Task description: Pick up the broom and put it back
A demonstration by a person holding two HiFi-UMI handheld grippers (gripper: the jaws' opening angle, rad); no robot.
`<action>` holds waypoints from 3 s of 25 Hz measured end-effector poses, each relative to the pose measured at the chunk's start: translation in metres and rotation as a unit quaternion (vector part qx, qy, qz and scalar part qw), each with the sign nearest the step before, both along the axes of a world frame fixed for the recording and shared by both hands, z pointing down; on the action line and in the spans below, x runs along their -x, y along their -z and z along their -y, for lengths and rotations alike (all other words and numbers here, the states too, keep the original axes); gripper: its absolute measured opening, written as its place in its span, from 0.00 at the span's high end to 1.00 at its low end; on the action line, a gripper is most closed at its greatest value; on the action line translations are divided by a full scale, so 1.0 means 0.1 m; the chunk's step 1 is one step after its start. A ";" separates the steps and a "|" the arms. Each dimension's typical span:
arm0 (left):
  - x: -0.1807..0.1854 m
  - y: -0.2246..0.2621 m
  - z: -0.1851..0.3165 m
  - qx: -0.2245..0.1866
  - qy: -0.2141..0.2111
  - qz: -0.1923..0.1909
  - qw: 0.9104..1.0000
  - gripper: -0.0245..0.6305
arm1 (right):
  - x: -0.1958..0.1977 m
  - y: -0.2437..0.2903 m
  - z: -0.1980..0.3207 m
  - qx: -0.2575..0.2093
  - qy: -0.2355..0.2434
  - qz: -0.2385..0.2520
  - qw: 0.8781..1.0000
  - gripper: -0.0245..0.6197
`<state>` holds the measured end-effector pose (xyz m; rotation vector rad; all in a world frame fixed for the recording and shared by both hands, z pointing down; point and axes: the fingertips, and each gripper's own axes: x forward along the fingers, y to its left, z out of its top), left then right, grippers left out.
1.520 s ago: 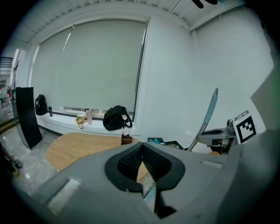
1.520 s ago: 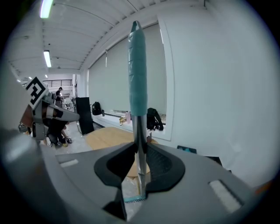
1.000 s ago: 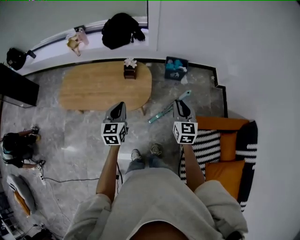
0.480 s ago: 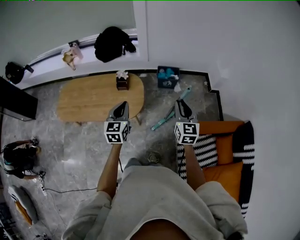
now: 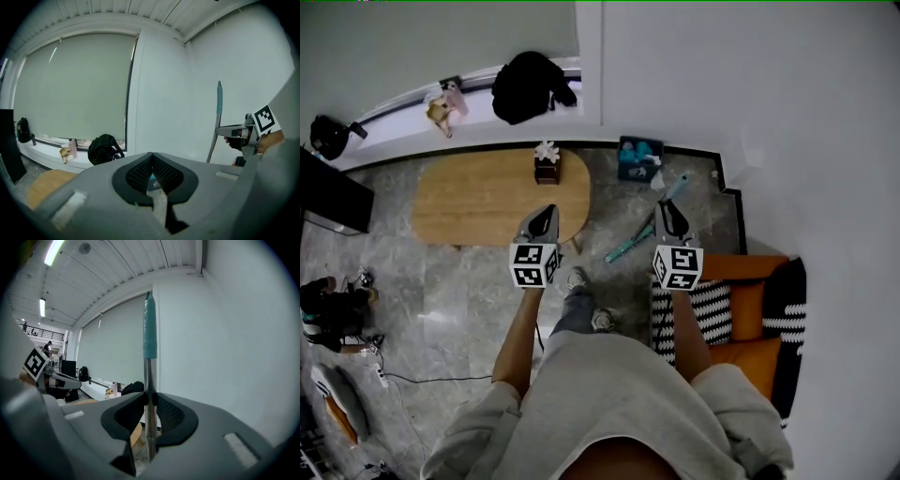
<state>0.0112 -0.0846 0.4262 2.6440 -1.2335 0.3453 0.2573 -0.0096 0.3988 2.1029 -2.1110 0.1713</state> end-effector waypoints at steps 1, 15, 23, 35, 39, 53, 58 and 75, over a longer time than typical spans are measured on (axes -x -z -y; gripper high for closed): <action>-0.01 -0.03 0.07 0.002 0.000 -0.002 1.000 0.96 | -0.01 -0.02 0.06 0.002 -0.001 -0.002 1.000 0.84; -0.32 -0.01 1.46 0.003 -0.039 -0.039 0.998 0.96 | -0.23 0.12 1.20 0.018 -0.038 -0.041 0.998 0.84; -0.30 -0.10 2.06 0.016 -0.043 -0.056 0.997 0.96 | -0.26 0.08 1.73 0.039 -0.040 -0.064 0.996 0.84; -0.25 -0.49 2.25 0.057 -0.006 -0.041 0.998 0.96 | -0.41 -0.23 2.22 0.075 0.005 -0.071 0.995 0.84; -0.20 -0.60 2.30 0.067 0.035 -0.027 0.997 0.96 | -0.47 -0.52 2.40 0.099 0.047 -0.065 0.992 0.84; -0.30 -0.87 2.11 0.104 0.168 0.005 0.980 0.96 | -0.42 -1.34 2.83 0.161 0.247 -0.068 0.953 0.84; -0.26 -1.03 1.96 0.126 0.188 0.020 0.974 0.96 | -0.31 -1.64 2.84 0.186 0.303 -0.095 0.930 0.84; -0.06 -1.91 1.50 0.188 0.202 0.021 0.961 0.96 | -0.11 -3.01 2.54 0.291 0.377 -0.148 0.867 0.84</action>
